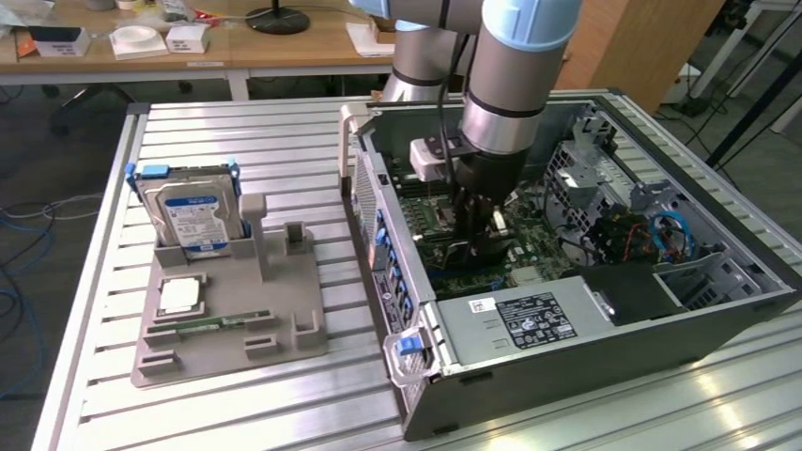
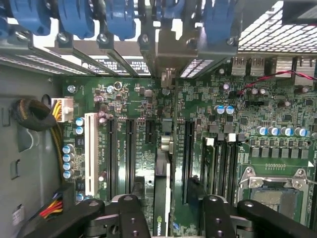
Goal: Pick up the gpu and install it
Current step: 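Insert the gpu into the slot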
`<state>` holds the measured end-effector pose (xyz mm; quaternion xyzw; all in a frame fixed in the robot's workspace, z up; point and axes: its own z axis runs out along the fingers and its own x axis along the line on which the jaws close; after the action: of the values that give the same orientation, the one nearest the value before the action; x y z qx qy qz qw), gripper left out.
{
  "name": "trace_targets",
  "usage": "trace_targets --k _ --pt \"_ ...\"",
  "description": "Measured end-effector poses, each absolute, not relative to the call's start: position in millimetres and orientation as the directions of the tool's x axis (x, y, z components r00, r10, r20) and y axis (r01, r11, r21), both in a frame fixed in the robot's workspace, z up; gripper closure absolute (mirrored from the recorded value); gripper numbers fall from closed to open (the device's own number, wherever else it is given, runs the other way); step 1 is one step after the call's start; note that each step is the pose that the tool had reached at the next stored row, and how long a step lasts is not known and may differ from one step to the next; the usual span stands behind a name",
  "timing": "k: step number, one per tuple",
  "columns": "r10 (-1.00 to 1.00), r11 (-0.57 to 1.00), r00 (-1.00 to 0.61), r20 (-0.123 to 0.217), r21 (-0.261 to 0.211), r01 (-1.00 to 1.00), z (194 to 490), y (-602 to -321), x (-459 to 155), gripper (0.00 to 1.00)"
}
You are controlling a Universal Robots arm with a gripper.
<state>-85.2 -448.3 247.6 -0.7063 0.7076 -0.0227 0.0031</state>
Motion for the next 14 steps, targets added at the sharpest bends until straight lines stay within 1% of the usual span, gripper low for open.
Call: trace_targets --k 5,9,11,14 --pt "-1.000 0.001 -0.002 0.028 -0.036 -0.999 269 -448 -85 0.52" --pt "-1.000 0.001 -0.002 0.028 -0.037 -0.999 270 -448 -85 0.52" --pt "-1.000 0.001 -0.002 0.028 -0.036 -0.999 270 -448 -85 0.54" --pt "-1.000 0.001 -0.002 0.028 -0.036 -0.999 270 -448 -85 0.72"
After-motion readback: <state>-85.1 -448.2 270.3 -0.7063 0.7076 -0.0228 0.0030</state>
